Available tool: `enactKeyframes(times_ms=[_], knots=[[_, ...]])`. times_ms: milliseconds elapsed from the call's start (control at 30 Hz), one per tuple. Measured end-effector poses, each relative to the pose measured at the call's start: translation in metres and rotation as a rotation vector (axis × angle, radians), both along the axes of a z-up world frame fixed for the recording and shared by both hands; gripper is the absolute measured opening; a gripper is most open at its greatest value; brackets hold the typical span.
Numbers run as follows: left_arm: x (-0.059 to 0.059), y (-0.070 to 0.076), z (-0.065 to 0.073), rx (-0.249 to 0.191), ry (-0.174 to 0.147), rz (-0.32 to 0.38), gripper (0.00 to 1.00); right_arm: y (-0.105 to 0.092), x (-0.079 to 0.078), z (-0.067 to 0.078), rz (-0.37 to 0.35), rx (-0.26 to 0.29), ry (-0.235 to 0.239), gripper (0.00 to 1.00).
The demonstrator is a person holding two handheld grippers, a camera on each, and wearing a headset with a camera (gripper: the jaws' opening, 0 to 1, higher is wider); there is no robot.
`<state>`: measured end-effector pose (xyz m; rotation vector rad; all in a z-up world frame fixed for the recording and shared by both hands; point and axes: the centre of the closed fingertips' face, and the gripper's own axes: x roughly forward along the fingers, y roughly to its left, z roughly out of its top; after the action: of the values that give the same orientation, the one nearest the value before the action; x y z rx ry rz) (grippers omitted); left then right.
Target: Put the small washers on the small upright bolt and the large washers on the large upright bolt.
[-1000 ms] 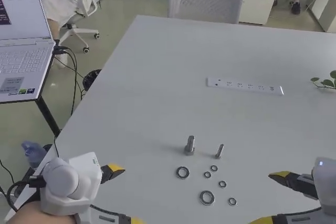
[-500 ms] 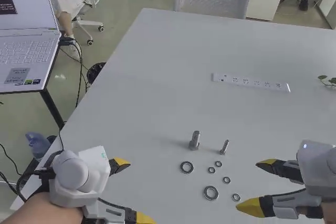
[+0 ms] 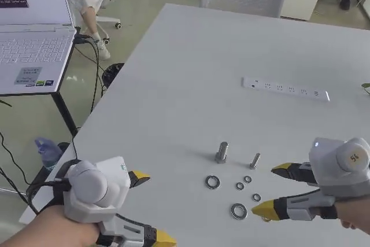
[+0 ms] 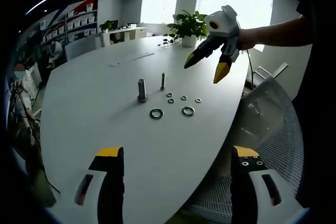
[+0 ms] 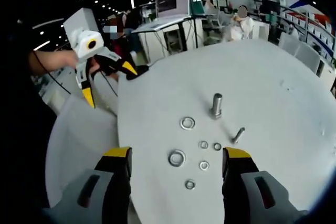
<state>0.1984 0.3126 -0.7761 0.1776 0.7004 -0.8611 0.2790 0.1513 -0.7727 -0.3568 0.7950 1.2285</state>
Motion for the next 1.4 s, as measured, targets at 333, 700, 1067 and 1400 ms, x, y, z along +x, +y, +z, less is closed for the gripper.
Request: enactKeyframes(times_ms=[333, 700, 1067, 1400], knots=[[0.001, 0.002, -0.004, 0.005, 0.004, -0.002, 0.83, 0.021, 0.003, -0.011, 0.044, -0.051, 0.001, 0.65], [0.004, -0.002, -0.008, 0.007, 0.006, -0.018, 0.83, 0.046, 0.016, -0.019, 0.094, -0.099, -0.011, 0.62], [0.007, -0.003, -0.009, 0.006, 0.005, -0.032, 0.83, 0.063, 0.025, -0.032, 0.146, -0.150, -0.014, 0.59], [0.005, -0.002, -0.011, 0.007, 0.007, -0.035, 0.83, 0.074, 0.027, -0.047, 0.188, -0.199, -0.013, 0.56]])
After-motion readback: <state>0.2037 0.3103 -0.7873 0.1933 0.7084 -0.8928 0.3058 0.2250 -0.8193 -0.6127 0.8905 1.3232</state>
